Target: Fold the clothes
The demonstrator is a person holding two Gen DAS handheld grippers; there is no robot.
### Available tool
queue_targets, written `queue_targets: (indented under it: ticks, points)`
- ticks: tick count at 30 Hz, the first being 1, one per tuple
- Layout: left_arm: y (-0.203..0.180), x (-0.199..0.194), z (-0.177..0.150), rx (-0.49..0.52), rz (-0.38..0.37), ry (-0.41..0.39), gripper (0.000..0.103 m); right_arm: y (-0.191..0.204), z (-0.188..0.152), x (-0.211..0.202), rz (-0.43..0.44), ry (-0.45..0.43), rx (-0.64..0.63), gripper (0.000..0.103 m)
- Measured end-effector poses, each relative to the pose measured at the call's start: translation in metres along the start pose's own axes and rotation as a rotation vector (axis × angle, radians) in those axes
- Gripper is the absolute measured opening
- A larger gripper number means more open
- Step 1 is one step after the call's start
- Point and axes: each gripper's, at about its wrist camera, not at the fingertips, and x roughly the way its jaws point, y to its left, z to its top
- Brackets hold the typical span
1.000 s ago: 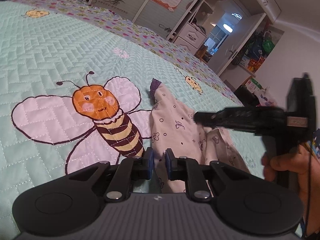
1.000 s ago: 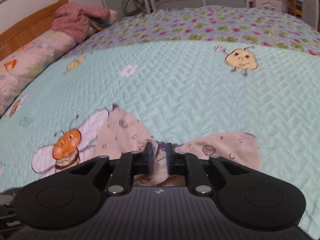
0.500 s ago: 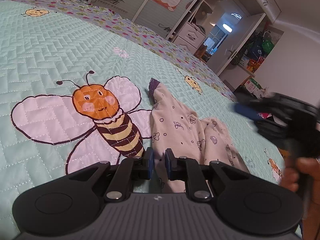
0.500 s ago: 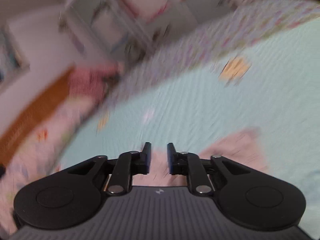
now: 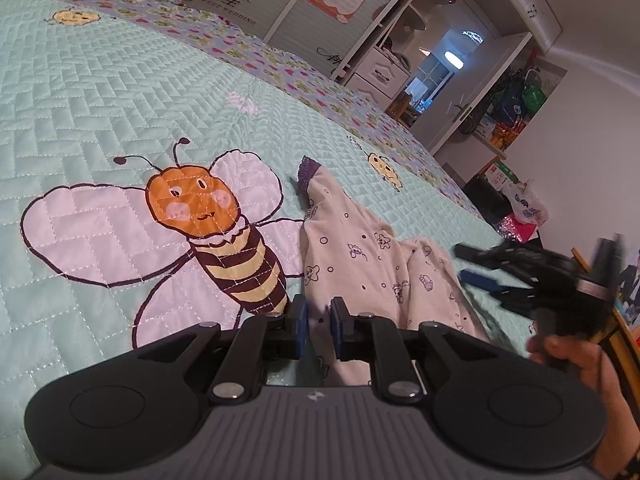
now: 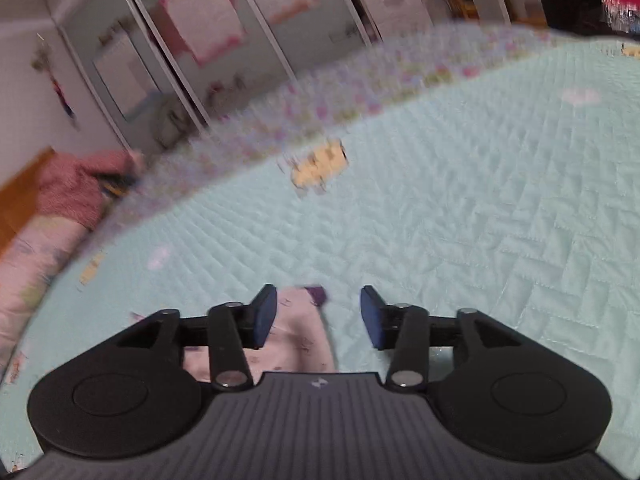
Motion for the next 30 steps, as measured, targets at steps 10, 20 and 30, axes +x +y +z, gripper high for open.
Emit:
queue_targets:
  ticks: [10,20,30]
  points:
    - [-0.002,-0.001,-0.001,0.007,0.002,0.0,0.016,0.035,0.004,0.012,0.038,-0.013,-0.312,0.0]
    - [-0.003,0.0,-0.001,0.013,0.005,0.0,0.016,0.031,0.004,0.025,-0.042,-0.003,-0.477,0.0]
    - [-0.005,0.002,0.0,0.024,0.013,-0.002,0.016,-0.02,0.031,0.011,0.118,0.056,-0.109,0.062]
